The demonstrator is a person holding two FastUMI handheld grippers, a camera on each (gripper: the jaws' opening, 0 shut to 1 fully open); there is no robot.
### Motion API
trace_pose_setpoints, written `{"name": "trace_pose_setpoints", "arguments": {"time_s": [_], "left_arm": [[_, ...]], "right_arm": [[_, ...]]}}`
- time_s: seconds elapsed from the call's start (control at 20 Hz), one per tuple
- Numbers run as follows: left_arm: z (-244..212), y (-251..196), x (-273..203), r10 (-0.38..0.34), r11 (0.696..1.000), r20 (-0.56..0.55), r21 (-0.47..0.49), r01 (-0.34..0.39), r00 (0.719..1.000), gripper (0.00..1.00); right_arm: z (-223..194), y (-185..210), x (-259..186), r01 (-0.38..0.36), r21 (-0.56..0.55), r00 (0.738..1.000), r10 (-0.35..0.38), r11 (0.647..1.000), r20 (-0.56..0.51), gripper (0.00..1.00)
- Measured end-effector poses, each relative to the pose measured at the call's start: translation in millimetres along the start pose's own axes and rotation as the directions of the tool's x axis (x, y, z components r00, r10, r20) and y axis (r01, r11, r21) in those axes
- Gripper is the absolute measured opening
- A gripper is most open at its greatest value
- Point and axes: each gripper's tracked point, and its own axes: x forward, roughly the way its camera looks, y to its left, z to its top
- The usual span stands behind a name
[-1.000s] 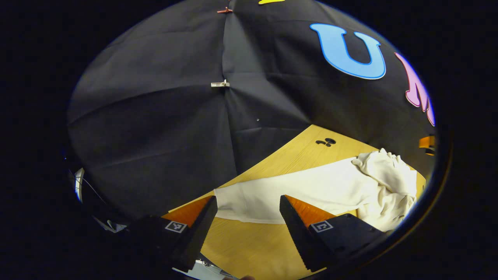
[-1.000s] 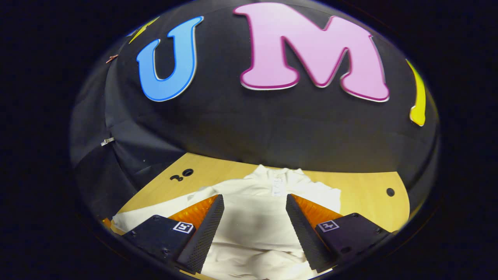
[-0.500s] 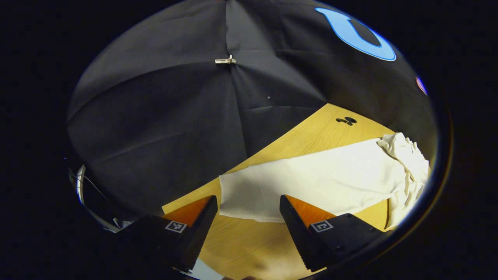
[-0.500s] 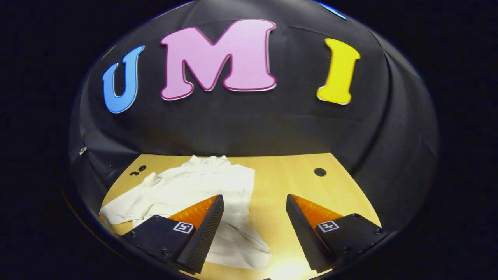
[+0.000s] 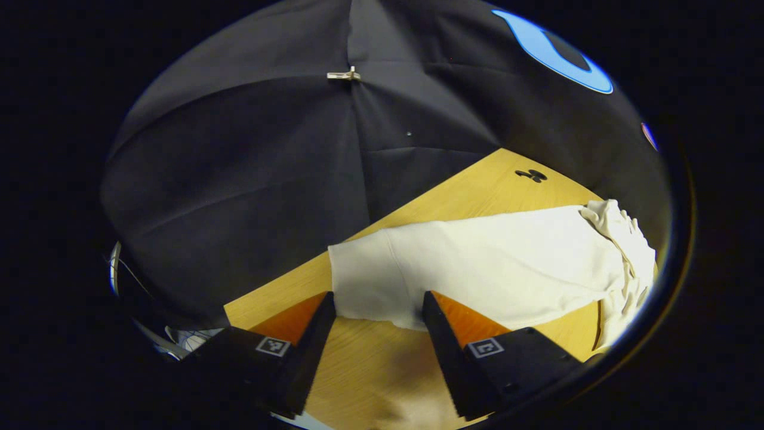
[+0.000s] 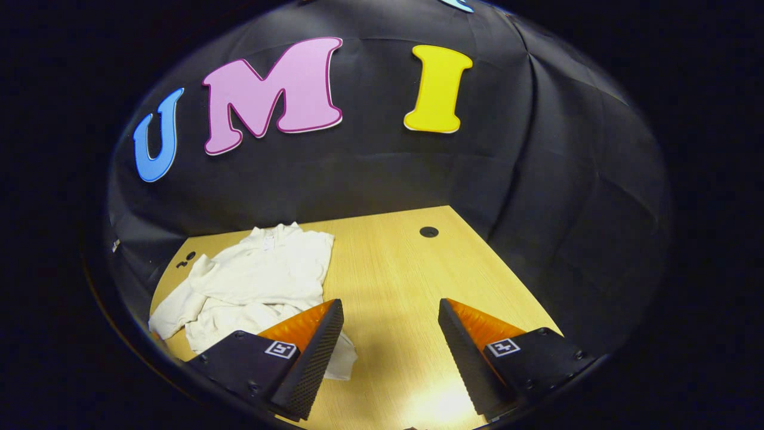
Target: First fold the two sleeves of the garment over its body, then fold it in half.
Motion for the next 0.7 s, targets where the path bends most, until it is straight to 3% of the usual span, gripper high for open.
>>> {"name": "trace_pose_setpoints", "arguments": {"time_s": [0.15, 0.2, 0.25, 0.55, 0.7], "left_arm": [[3, -10, 2, -0.049, 0.997, 0.013, 0.054, 0.048, 0.999, 0.54], [3, -15, 3, -0.061, 0.996, 0.02, 0.061, 0.06, 0.998, 0.51], [5, -18, 3, -0.067, 0.996, 0.028, 0.067, 0.065, 0.997, 0.39], [10, -24, 4, -0.083, 0.994, 0.024, 0.074, 0.081, 0.996, 0.08], [16, -27, 2, -0.083, 0.996, -0.003, 0.022, 0.083, 0.997, 0.07]], "right_arm": [[-14, -8, -10, 0.01, 0.001, 1.0, -0.01, 1.0, -0.014, 0.98], [-17, -10, -12, 0.008, 0.006, 1.0, -0.008, 1.0, -0.02, 0.98], [-18, -11, -14, 0.01, 0.015, 1.0, -0.009, 1.0, -0.023, 0.98], [-12, -26, -16, 0.03, 0.062, 0.999, -0.03, 0.998, -0.013, 0.98], [-8, -34, -18, 0.036, 0.064, 0.999, -0.036, 0.997, -0.004, 0.98]]}}
